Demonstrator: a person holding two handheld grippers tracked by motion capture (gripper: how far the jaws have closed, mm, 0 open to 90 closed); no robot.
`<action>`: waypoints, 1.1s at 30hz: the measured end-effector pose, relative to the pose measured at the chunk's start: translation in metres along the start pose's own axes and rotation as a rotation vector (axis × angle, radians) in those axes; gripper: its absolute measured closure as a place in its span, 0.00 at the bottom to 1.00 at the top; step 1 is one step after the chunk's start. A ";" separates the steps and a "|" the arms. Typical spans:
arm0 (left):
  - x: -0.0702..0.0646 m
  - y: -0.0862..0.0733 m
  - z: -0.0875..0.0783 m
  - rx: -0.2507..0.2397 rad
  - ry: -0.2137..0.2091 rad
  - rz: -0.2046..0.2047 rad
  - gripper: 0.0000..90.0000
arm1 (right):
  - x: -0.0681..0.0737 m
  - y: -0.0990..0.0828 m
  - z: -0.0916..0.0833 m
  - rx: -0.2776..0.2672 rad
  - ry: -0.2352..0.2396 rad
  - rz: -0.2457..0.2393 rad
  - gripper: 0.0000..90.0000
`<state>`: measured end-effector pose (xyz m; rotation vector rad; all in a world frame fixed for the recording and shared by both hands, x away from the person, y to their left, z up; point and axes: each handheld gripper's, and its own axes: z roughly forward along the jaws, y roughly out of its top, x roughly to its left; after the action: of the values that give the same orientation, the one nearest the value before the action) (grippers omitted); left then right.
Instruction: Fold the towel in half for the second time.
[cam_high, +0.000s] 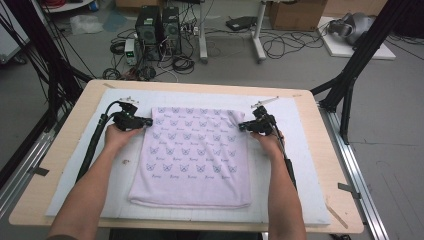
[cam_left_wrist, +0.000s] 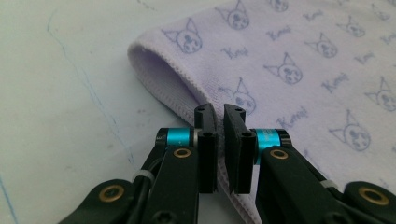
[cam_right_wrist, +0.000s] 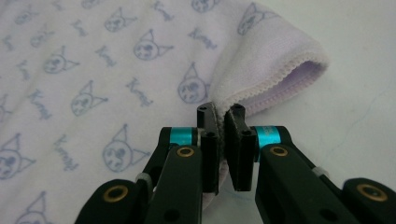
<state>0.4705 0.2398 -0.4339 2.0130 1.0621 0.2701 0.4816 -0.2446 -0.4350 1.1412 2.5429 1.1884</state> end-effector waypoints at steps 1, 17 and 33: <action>0.000 0.001 -0.003 -0.012 -0.005 0.003 0.93 | 0.001 0.002 -0.002 -0.005 0.004 0.000 0.95; -0.049 -0.046 -0.081 -0.111 -0.125 0.141 0.93 | 0.062 -0.031 -0.073 -0.054 0.165 -0.077 0.95; -0.043 -0.054 -0.087 -0.059 -0.122 0.109 0.47 | 0.055 -0.043 -0.078 -0.063 0.098 -0.042 0.47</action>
<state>0.3665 0.2728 -0.4114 2.0107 0.8602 0.2294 0.3864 -0.2732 -0.4005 1.0352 2.5659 1.3355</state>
